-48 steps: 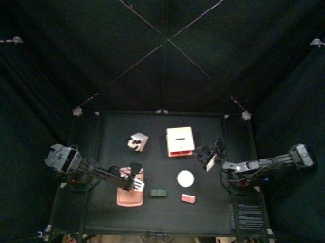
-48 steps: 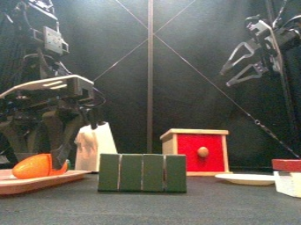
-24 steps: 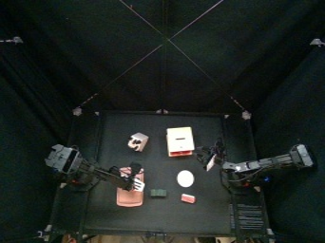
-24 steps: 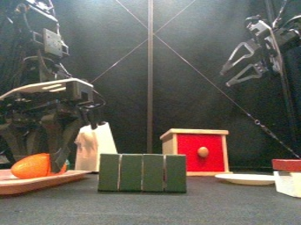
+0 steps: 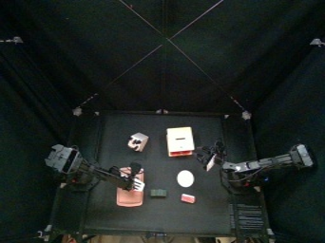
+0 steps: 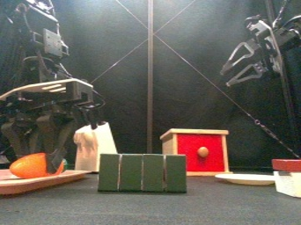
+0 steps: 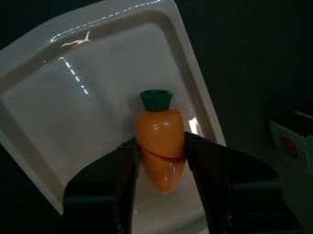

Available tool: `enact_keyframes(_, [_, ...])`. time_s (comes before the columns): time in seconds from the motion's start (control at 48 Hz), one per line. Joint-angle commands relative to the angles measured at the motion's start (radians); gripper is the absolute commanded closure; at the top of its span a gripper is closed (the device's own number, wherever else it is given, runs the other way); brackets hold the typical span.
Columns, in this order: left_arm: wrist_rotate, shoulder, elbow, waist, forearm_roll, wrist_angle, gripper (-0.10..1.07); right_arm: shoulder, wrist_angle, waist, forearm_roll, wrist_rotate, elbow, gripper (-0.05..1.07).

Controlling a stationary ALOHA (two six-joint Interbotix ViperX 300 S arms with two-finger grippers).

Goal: Grab carrot

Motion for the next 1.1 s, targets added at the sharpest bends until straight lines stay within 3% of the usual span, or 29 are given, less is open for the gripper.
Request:
enact_keyframes(0.0, [-0.002,-0.009,-0.014,0.003,0.002,0.000,0.35,0.003,0.000,-0.002,-0.006,-0.002,-0.011,0.17])
enact_keyframes(0.167, [0.000,-0.021,-0.012,0.003,0.000,0.008,0.47,0.003,0.002,-0.002,-0.005,-0.002,-0.011,0.17])
enact_keyframes(1.083, [0.006,-0.060,-0.020,0.003,0.002,0.034,0.47,0.003,-0.002,0.000,0.008,0.000,-0.009,0.17])
